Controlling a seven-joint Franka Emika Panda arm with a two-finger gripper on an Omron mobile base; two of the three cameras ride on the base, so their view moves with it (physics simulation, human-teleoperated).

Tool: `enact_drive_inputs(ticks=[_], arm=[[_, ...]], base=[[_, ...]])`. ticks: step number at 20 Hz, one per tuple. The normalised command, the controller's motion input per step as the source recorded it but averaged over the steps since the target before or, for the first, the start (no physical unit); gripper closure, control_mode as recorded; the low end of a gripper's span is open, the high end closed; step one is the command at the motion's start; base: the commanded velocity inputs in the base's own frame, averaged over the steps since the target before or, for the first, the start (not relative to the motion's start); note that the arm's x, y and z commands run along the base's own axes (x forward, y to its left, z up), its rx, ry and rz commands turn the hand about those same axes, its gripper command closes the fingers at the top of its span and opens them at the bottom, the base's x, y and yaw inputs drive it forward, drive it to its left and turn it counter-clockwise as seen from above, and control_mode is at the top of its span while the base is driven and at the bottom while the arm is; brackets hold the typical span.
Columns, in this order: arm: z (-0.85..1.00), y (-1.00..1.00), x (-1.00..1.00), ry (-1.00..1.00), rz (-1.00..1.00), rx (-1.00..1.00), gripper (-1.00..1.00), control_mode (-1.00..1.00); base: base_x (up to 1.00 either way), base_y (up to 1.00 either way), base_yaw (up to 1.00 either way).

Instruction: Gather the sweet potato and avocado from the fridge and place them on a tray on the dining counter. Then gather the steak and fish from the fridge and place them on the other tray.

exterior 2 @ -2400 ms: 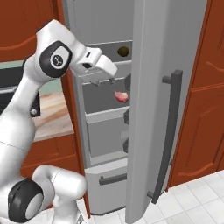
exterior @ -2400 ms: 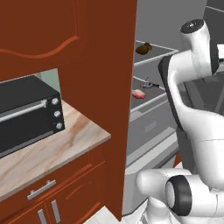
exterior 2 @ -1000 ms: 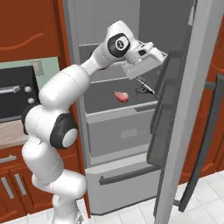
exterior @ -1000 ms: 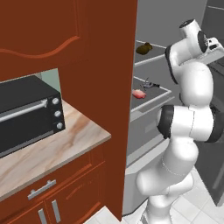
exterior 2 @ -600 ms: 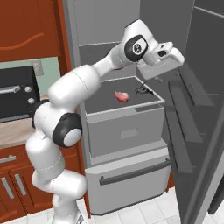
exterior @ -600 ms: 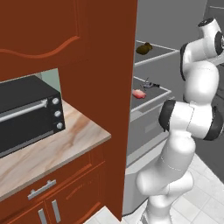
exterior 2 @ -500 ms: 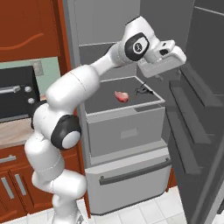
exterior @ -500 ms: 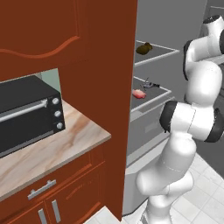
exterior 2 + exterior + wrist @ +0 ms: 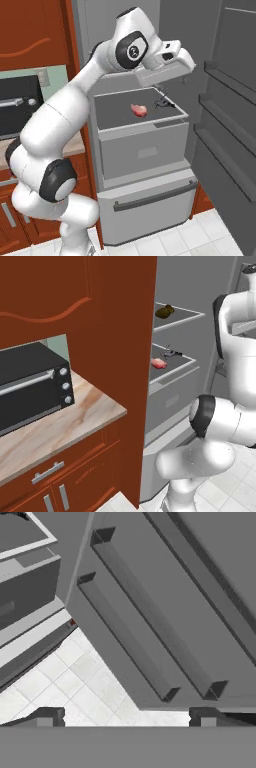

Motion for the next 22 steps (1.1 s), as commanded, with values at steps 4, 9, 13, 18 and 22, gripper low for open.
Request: enact_drive_inputs(ticks=[4, 9, 13, 18, 22], arm=[[0.0, 0.74, -0.8, -0.14, 0.13, 0.0, -1.0, -1.0], [-0.13, 0.73, -0.77, -0.2, 0.16, 0.01, -1.0, -1.0], [-0.36, 0.77, -0.71, -0.26, 0.18, 0.06, -1.0, -1.0], [-0.2, 0.91, -0.72, -0.1, 0.13, 0.11, -1.0, -1.0], [-0.19, 0.98, -0.7, 0.0, 0.13, 0.12, -1.0, -1.0]], base=[[0.0, 0.0, 0.0], [0.0, 0.0, 0.0], [0.0, 0.0, 0.0], [0.0, 0.0, 0.0], [0.0, 0.0, 0.0]])
